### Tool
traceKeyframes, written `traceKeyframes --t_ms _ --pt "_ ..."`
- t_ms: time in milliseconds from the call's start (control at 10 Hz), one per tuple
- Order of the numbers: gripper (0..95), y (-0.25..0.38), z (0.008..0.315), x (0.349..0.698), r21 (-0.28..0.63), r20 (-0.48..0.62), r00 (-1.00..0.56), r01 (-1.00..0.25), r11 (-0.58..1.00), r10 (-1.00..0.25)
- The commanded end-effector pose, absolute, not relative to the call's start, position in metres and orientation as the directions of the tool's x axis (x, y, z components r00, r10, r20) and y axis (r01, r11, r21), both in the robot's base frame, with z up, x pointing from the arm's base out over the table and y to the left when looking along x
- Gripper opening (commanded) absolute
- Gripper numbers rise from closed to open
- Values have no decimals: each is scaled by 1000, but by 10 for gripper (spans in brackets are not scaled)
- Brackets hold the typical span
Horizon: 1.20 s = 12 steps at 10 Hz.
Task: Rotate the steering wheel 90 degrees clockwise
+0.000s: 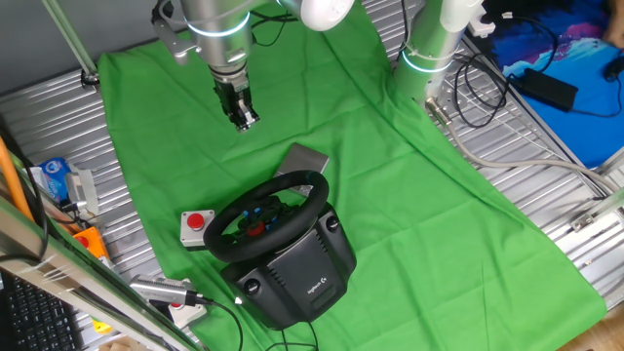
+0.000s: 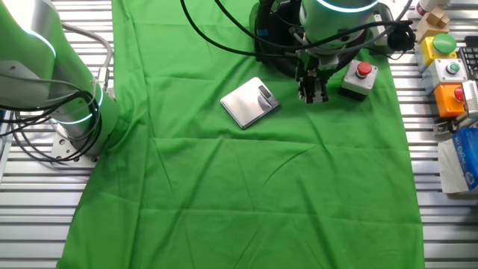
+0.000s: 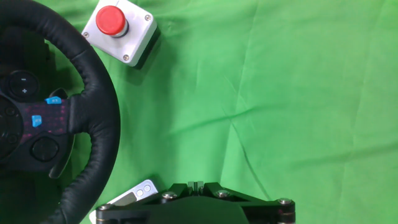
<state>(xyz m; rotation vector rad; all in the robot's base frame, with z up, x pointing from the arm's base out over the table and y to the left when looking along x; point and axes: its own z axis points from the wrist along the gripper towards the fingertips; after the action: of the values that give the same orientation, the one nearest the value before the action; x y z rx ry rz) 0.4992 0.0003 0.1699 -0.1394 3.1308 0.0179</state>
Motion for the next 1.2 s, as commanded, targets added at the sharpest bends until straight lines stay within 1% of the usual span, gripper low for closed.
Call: traceKeyframes --t_ms 100,600,1200 --pt "0 0 170 499 11 -8 -996 -91 996 -90" --pt "0 0 170 499 11 -8 -995 -98 995 -98" --pt "0 0 170 499 9 -8 -988 -154 988 -154"
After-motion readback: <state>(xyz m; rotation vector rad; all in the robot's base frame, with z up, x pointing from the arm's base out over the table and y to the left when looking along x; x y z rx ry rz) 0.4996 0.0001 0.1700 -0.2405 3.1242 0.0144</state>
